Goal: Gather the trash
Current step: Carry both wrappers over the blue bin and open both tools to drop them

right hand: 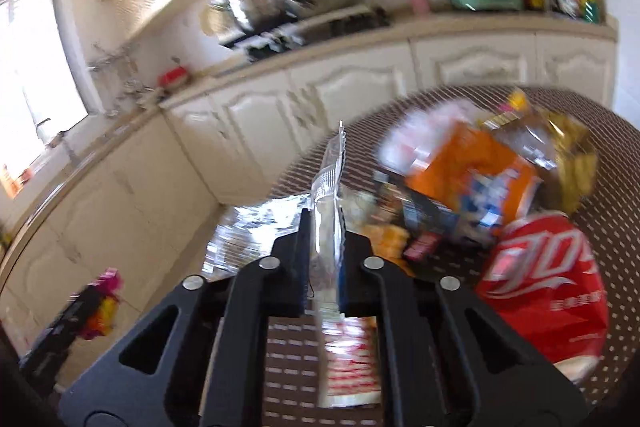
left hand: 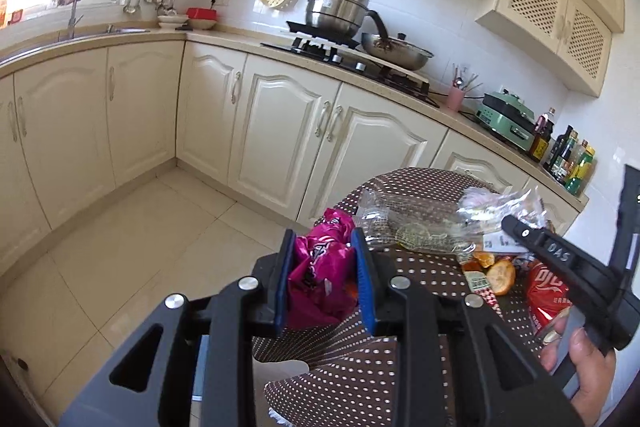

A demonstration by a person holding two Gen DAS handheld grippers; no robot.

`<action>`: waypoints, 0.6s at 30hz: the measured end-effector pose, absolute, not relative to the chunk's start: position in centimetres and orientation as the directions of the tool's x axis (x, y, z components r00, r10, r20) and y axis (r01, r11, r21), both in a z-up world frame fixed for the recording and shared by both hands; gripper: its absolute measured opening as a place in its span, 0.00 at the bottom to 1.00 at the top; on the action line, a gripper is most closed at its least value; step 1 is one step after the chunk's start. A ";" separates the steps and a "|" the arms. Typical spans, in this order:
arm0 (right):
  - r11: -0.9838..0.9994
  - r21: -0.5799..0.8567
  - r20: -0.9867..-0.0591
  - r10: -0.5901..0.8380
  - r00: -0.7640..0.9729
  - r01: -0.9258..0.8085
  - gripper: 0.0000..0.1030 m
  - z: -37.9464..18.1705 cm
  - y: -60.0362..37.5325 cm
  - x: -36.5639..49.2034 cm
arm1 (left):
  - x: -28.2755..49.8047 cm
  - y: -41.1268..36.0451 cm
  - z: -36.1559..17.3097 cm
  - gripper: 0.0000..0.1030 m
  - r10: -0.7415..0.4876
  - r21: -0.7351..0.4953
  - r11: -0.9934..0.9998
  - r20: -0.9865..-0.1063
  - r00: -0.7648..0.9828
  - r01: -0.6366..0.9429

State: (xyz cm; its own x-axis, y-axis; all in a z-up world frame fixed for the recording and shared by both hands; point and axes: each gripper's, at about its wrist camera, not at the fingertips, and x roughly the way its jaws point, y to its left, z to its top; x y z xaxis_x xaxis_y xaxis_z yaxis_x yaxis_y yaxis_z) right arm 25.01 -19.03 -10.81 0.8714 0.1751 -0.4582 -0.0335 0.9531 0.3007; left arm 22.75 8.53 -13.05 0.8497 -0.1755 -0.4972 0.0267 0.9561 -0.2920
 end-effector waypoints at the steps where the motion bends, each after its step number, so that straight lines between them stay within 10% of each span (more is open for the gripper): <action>1: 0.955 0.288 -0.445 0.200 0.873 -0.072 0.07 -10.6 -17.7 25.0 | 22.9 9.1 -13.3 0.26 -0.171 -0.297 0.955 -0.501 0.848 0.017; 18: 0.918 0.162 -0.699 0.365 0.615 -0.361 0.07 -27.8 3.0 32.2 | 29.1 23.7 -29.0 0.26 -0.066 -0.325 0.902 -0.756 0.651 -0.285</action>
